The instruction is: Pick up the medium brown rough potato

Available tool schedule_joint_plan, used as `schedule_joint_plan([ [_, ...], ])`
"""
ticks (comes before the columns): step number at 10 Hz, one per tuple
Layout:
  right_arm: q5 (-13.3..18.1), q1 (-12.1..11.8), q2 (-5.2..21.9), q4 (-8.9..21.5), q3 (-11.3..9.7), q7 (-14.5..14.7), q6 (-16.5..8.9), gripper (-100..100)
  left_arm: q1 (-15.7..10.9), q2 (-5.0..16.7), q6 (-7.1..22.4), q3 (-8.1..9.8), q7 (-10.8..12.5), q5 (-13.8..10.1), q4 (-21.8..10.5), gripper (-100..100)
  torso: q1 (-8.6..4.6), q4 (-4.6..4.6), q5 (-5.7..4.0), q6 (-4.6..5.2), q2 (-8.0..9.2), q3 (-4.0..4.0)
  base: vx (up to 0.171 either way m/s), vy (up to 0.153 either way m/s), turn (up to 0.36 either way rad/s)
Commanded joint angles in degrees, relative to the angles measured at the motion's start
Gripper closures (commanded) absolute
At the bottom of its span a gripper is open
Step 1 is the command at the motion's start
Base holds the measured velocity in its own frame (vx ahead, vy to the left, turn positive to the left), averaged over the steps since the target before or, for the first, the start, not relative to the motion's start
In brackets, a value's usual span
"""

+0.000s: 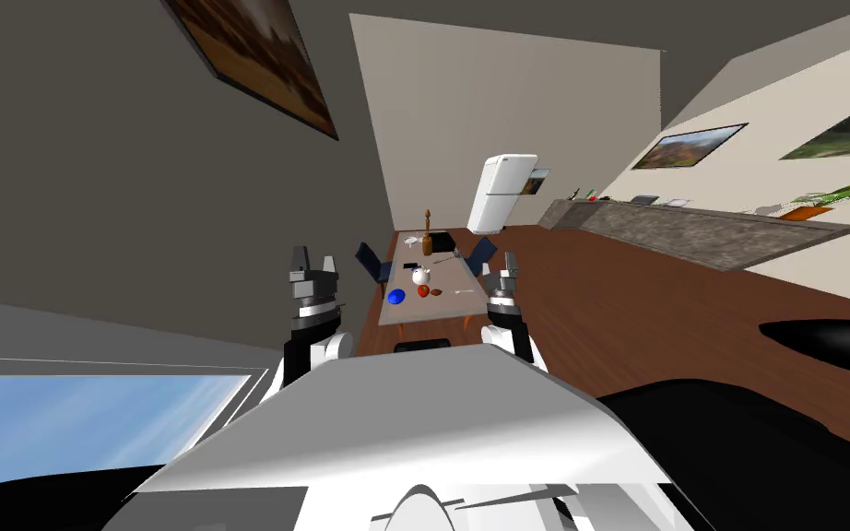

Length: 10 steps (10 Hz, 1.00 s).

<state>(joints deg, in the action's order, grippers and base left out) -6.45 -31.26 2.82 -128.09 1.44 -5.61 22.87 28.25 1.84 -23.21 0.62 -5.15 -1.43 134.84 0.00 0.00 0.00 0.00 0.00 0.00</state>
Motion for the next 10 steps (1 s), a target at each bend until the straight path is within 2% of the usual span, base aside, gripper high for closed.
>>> schedule_joint_plan([
  [1,1.3,0.0,2.0,1.2,0.1,0.3,-0.2,-100,0.0,0.0,0.0,0.00,0.0,0.0,0.0,0,0.00,0.00,0.00,0.00,0.00,0.00,-0.014,-0.006,0.371],
  [4,4.6,0.0,5.7,4.4,0.5,0.9,-0.7,-100,0.0,0.0,0.0,0.00,0.0,0.0,0.0,0,-0.05,0.04,-0.01,-0.03,0.18,0.10,-0.054,-0.006,0.216],
  [8,11.2,-0.2,11.3,11.3,0.9,2.3,-1.5,-100,0.0,0.0,0.0,0.00,0.0,0.0,0.0,0,-0.02,0.10,-0.01,-0.02,0.44,0.25,-0.111,0.003,0.344],
  [9,11.6,-0.2,11.3,11.8,0.9,2.3,-1.5,-100,0.0,0.0,0.0,0.00,0.0,0.0,0.0,0,-0.03,0.10,0.00,-0.02,0.46,0.27,-0.078,0.013,0.184],
  [10,13.8,-0.2,12.7,14.1,0.9,2.7,-1.6,-100,0.0,0.0,0.0,0.00,0.0,0.0,0.0,0,-0.02,0.08,-0.01,0.01,0.34,0.21,-0.083,0.024,0.280],
])
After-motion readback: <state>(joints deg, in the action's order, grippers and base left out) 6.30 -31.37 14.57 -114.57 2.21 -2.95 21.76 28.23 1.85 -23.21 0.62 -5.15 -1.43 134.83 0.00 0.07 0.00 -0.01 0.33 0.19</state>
